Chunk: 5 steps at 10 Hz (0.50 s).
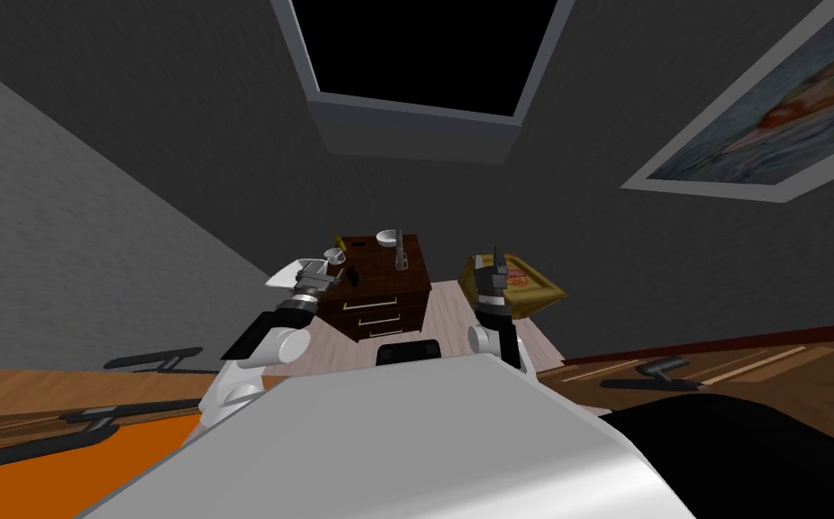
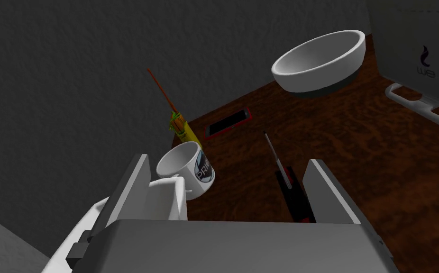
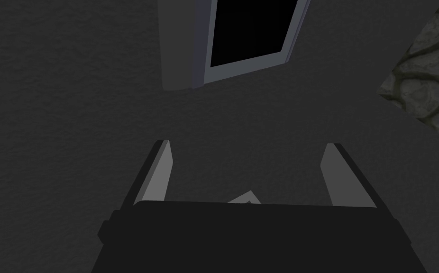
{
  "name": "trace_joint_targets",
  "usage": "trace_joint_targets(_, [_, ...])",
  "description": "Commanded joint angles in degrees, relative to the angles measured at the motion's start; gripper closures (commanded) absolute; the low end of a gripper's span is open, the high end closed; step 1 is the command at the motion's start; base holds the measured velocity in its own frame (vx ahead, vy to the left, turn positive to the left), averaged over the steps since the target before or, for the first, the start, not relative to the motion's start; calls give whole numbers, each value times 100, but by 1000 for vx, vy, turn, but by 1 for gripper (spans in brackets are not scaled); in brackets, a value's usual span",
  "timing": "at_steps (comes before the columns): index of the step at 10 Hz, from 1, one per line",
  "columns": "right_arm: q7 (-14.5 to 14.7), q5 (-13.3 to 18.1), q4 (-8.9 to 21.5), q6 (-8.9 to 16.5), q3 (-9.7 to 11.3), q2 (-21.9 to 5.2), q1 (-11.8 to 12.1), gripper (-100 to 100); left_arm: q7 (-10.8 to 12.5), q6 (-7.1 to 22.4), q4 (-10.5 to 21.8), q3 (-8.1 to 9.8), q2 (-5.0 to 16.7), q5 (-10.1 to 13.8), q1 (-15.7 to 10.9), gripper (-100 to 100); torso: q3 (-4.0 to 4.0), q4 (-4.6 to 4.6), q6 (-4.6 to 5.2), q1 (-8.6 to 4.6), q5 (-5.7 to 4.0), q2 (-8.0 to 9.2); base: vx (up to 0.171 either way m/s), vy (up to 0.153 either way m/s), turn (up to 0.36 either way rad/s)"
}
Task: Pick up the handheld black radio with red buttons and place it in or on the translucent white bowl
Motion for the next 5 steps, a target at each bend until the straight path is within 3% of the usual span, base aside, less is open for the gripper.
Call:
trace_joint_targets(1, [0, 0, 0, 0, 0, 0, 0, 0, 286, 286, 93, 107, 22, 196, -32, -100, 0, 0, 0, 0, 0, 0, 58, -86, 5])
trace_joint_targets(2, [0, 0, 0, 0, 0, 0, 0, 0, 339, 304, 93, 107, 22, 196, -32, -100, -3, -1, 0, -7, -2, -6, 45, -53, 6])
trace_joint_targets(5, [0, 0, 0, 0, 0, 0, 0, 0, 854, 747, 299, 308, 51, 526, -89, -100, 0, 0, 0, 3, 0, 1, 38, -56, 2])
